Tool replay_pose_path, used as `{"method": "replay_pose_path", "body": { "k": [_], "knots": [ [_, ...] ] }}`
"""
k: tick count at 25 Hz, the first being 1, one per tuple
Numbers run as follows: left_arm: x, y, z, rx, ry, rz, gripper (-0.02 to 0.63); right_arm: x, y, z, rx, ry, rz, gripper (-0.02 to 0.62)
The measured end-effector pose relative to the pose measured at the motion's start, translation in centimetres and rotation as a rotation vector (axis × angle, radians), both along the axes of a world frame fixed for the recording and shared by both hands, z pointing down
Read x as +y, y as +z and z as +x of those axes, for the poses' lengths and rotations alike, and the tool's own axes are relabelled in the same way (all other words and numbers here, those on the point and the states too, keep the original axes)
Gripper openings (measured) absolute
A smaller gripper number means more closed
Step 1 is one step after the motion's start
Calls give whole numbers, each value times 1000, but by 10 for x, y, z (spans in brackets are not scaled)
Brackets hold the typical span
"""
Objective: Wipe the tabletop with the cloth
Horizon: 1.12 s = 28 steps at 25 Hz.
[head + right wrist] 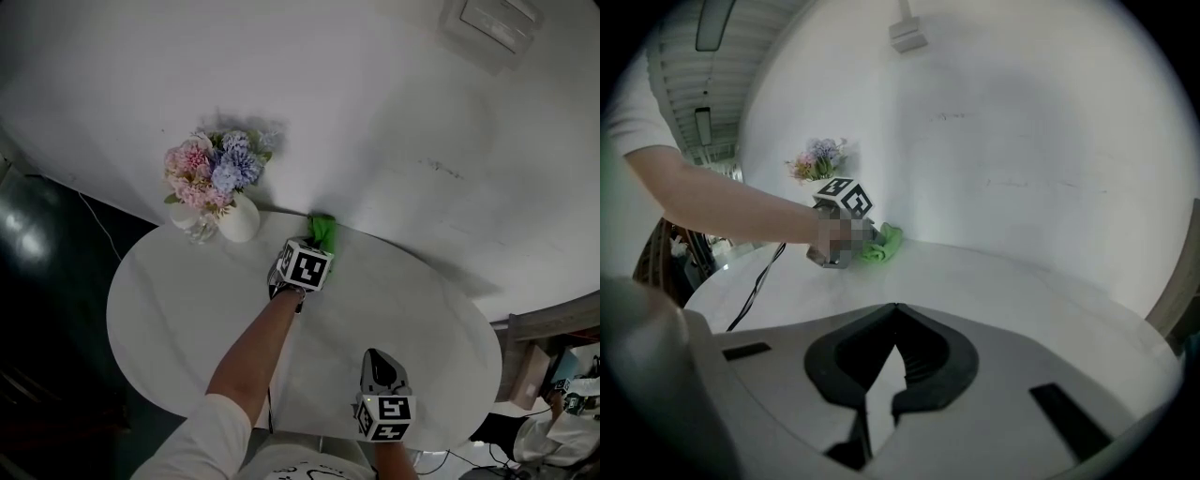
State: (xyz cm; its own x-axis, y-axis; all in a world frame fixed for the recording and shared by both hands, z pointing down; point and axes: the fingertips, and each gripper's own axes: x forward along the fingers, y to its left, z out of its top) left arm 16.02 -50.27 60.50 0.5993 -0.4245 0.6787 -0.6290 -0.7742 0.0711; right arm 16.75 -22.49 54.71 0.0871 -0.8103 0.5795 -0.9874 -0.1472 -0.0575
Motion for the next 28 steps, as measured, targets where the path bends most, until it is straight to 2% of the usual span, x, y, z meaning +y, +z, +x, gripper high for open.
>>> {"method": "replay_pose_path", "body": {
  "k": [3,11,28],
  "knots": [
    [-1,0,1,-25,-6,10,58,-3,1,-7,-2,-14,0,-2],
    [-5,3,-24,-15,-94,-34,58,-5,-4,-31,-3,-87,12,-2],
    [8,3,-132,4,-327,-25,58,36,-15,-56,-17,-143,36,-2]
  ]
}}
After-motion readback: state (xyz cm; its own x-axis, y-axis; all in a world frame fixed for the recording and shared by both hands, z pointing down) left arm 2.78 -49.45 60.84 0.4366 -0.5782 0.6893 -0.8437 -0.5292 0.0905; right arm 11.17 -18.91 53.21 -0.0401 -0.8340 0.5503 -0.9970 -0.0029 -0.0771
